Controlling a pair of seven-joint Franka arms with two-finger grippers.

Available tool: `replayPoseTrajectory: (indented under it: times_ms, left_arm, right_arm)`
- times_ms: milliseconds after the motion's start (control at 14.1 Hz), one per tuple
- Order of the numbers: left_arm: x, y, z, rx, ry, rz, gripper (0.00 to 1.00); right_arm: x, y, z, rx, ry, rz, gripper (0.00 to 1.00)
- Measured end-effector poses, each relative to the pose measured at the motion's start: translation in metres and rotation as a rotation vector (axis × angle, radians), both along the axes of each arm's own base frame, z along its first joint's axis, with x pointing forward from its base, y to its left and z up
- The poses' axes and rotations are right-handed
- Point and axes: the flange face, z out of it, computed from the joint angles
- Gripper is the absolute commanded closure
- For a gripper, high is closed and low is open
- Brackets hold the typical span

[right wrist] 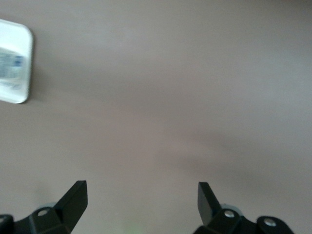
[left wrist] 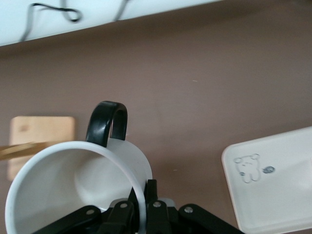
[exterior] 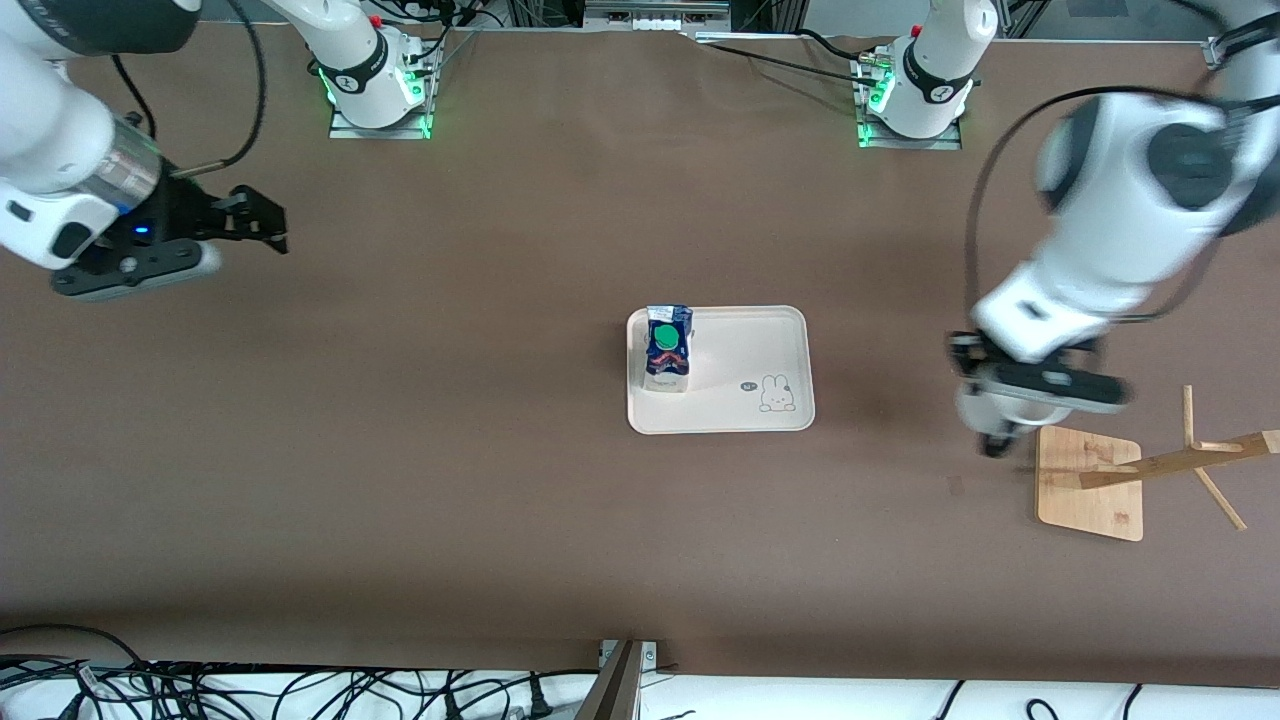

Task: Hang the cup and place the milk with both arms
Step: 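Carry the mug to the wooden stand while the right gripper reaches the milk, then hang the mug handle on the stand peg while the right gripper grasps milk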

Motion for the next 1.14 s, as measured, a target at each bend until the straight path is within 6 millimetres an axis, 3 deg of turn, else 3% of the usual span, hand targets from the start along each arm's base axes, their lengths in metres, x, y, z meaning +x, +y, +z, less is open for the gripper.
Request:
replayPoseTrajectory:
  times_ms: [142, 284, 568, 852, 994, 1135]
  left_arm:
    - [0.011, 0.045, 0.019, -0.004, -0.009, 0.072, 1.0]
    - [0.016, 0.074, 0.027, -0.006, 0.014, 0.12, 1.0]
    - [0.025, 0.122, 0.016, -0.015, 0.051, 0.181, 1.0]
    - [0.032, 0.141, 0.001, -0.022, 0.069, 0.186, 1.0]
    - [0.031, 0.153, 0.006, -0.024, 0.073, 0.197, 1.0]
    - [0.029, 0.167, 0.01, -0.029, 0.079, 0.218, 1.0]
  right_arm:
    - [-0.002, 0.033, -0.011, 0.052, 0.03, 0.028, 0.0]
    - [0.001, 0.083, -0.026, 0.054, 0.041, 0.023, 0.0]
    - [0.005, 0.218, -0.064, 0.03, 0.049, -0.043, 0.0]
    - [-0.009, 0.346, -0.124, 0.034, 0.021, -0.15, 0.0]
    - [-0.021, 0.388, -0.158, 0.046, -0.007, -0.179, 0.0]
    - [-0.026, 0.409, -0.183, 0.039, -0.036, -0.203, 0.0]
